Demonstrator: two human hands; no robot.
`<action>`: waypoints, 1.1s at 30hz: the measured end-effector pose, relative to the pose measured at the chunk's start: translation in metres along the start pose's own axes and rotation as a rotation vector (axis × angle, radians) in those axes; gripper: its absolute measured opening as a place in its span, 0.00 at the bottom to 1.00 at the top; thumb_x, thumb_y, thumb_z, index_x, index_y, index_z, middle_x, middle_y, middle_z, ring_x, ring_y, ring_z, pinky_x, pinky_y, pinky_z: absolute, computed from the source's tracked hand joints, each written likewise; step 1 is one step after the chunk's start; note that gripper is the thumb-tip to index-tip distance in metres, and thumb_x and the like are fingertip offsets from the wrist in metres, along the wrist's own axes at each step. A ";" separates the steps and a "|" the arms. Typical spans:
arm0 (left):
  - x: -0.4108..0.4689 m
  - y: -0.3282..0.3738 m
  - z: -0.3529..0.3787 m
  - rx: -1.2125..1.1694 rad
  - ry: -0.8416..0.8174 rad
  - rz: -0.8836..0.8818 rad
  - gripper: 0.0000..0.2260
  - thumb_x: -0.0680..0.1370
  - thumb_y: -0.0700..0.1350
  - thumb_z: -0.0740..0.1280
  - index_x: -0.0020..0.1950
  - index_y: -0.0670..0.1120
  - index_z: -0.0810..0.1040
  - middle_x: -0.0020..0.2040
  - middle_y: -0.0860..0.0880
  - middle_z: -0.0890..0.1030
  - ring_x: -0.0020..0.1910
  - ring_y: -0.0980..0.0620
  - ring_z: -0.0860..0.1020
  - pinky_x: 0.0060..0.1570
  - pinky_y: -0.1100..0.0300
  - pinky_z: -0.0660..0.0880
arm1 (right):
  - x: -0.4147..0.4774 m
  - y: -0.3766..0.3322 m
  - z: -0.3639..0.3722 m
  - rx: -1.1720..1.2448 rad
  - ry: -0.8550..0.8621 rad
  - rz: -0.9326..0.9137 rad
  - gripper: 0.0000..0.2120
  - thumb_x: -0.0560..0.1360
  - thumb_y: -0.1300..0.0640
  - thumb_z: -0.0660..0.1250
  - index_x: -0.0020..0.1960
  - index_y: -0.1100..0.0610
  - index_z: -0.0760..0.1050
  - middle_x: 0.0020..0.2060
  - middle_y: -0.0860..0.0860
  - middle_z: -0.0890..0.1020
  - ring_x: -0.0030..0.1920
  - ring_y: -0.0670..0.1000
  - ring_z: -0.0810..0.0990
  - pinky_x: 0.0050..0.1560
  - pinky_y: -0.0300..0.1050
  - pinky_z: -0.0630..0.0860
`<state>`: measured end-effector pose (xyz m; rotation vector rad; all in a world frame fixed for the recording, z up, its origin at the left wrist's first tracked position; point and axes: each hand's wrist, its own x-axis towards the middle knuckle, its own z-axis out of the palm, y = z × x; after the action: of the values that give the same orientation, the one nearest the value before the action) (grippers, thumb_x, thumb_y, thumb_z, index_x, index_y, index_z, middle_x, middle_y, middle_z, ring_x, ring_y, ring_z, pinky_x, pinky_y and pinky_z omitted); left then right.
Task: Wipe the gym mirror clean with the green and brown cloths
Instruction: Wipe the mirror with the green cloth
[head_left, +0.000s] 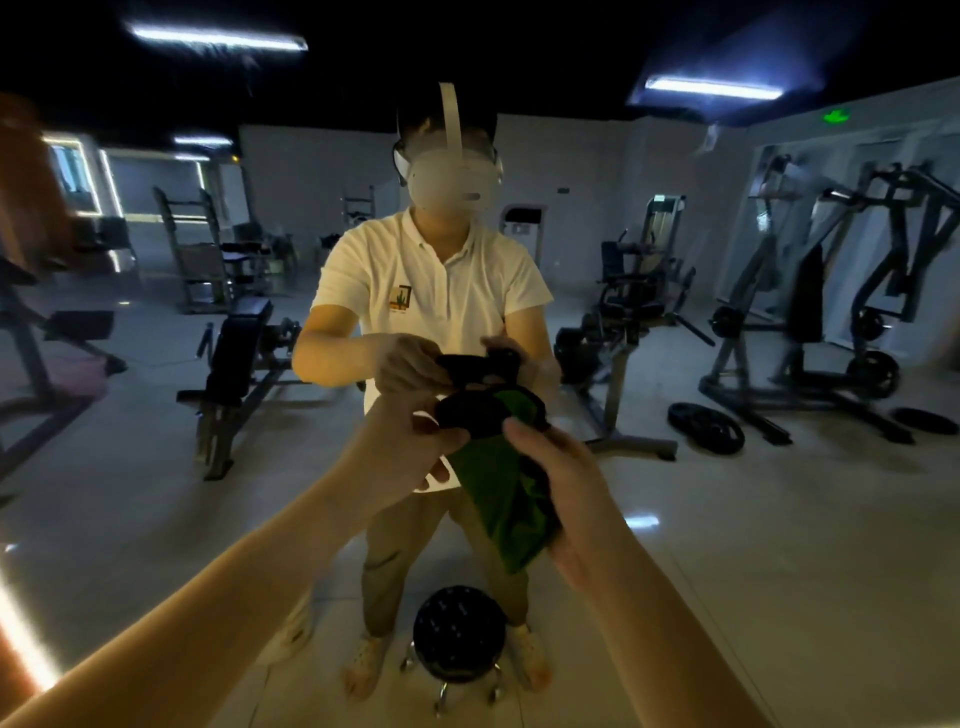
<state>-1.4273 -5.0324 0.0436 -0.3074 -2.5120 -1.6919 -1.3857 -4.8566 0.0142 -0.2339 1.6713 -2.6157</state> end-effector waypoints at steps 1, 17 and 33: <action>0.002 0.006 -0.002 0.033 0.041 0.033 0.08 0.79 0.35 0.72 0.55 0.44 0.78 0.40 0.44 0.84 0.27 0.53 0.80 0.28 0.56 0.76 | 0.002 -0.004 -0.001 -0.168 0.032 -0.044 0.13 0.78 0.58 0.70 0.63 0.54 0.79 0.54 0.53 0.87 0.57 0.56 0.85 0.62 0.56 0.80; 0.063 0.034 0.026 0.448 0.609 1.034 0.22 0.78 0.32 0.66 0.72 0.36 0.69 0.73 0.33 0.65 0.75 0.39 0.67 0.75 0.47 0.67 | 0.094 -0.054 0.029 -0.870 0.439 -0.860 0.08 0.74 0.49 0.62 0.44 0.52 0.76 0.36 0.47 0.79 0.38 0.54 0.78 0.39 0.58 0.77; 0.105 0.044 0.110 1.171 0.597 1.109 0.33 0.85 0.52 0.55 0.84 0.37 0.46 0.83 0.36 0.42 0.83 0.39 0.41 0.81 0.45 0.38 | 0.048 -0.092 -0.173 -1.061 0.743 -0.983 0.05 0.81 0.63 0.67 0.50 0.55 0.79 0.38 0.46 0.81 0.37 0.48 0.81 0.36 0.41 0.77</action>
<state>-1.5162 -4.9030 0.0618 -0.6977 -1.7872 0.1410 -1.4522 -4.6674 0.0315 -0.0822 3.9323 -1.8848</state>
